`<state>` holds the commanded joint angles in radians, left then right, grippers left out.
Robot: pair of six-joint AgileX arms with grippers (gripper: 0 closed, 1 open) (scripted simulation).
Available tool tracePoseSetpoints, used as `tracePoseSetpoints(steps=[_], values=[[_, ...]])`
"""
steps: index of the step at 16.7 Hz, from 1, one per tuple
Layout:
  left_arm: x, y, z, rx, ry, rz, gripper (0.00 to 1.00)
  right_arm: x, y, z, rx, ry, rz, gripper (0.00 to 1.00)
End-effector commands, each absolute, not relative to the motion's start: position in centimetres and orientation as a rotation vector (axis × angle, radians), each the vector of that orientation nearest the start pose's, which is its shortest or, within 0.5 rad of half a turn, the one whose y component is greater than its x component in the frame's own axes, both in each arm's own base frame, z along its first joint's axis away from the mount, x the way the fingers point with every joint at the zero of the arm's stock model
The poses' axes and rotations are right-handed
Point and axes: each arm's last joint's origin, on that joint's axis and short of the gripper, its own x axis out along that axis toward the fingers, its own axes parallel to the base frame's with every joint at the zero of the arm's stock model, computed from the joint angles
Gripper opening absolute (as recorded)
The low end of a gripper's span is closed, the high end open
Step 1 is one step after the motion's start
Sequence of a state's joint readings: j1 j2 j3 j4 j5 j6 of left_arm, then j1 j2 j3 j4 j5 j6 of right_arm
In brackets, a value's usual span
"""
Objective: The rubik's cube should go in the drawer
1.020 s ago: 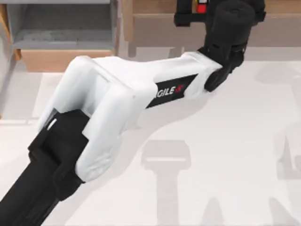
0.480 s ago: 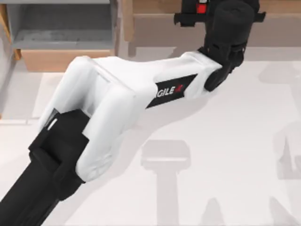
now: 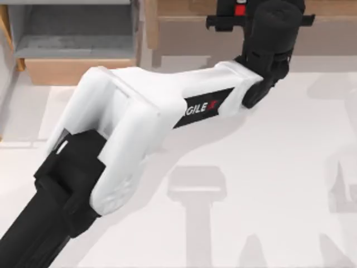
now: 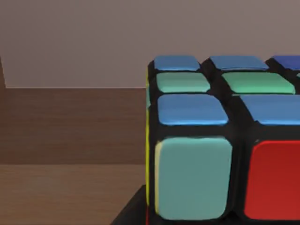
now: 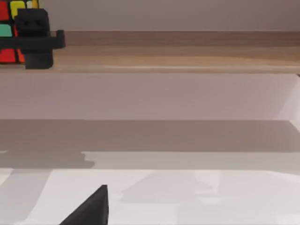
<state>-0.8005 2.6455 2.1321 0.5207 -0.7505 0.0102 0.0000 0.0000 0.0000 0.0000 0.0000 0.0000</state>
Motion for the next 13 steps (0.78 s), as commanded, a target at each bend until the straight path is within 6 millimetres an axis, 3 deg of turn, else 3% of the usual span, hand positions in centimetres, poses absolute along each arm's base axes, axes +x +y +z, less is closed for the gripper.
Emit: tracePoseSetpoints(steps=[8,13], values=[[43.2,-40.3,15.8,0.0,0.0,-0.02,0.0,10.6,-0.1,16.0,0.0,0.0,0.0,1.0],[42.2,-40.5,16.9,0.0,-0.002,-0.023,0.0,10.6,-0.1,16.0,0.0,0.0,0.0,1.0]])
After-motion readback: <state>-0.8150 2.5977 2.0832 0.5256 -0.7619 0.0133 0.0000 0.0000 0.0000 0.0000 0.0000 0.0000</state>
